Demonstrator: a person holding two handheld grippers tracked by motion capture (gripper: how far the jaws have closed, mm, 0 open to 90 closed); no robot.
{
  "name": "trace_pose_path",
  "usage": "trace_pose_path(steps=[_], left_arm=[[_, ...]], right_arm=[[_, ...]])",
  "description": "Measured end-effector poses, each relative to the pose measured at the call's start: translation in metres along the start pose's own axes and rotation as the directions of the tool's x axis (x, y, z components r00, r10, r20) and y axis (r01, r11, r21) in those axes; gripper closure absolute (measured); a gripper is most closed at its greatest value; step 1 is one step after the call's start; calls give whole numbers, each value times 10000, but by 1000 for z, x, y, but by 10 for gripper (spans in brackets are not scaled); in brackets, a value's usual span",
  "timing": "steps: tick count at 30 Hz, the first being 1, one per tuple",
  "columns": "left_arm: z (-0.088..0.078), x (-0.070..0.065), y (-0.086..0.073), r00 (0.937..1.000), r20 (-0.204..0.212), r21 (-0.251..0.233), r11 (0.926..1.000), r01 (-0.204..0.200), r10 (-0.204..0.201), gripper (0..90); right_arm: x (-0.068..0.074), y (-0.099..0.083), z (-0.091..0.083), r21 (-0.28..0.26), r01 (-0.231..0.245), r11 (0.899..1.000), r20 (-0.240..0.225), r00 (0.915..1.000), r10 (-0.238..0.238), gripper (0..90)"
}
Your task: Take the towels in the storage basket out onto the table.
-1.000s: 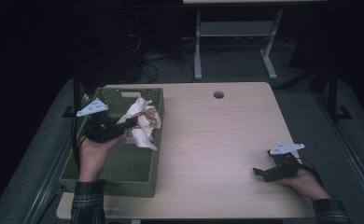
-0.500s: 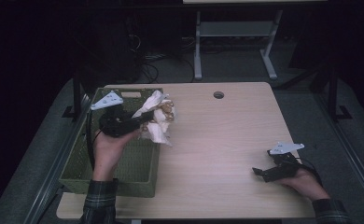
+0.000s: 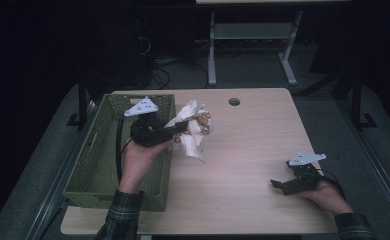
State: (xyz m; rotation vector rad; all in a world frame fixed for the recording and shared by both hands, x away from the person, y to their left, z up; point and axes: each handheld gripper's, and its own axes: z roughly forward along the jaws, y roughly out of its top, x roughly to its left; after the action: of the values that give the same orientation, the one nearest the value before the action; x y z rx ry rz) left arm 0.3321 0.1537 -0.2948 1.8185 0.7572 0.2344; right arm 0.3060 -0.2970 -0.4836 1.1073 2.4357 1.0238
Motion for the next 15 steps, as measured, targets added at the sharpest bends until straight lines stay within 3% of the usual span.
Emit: trace_pose_path(steps=[15], left_arm=[[49,-22,1,9954,897,397,9985,-379,342,753]], right_arm=[[0,0,0,-9,-14,10000,4,10000,14,11]])
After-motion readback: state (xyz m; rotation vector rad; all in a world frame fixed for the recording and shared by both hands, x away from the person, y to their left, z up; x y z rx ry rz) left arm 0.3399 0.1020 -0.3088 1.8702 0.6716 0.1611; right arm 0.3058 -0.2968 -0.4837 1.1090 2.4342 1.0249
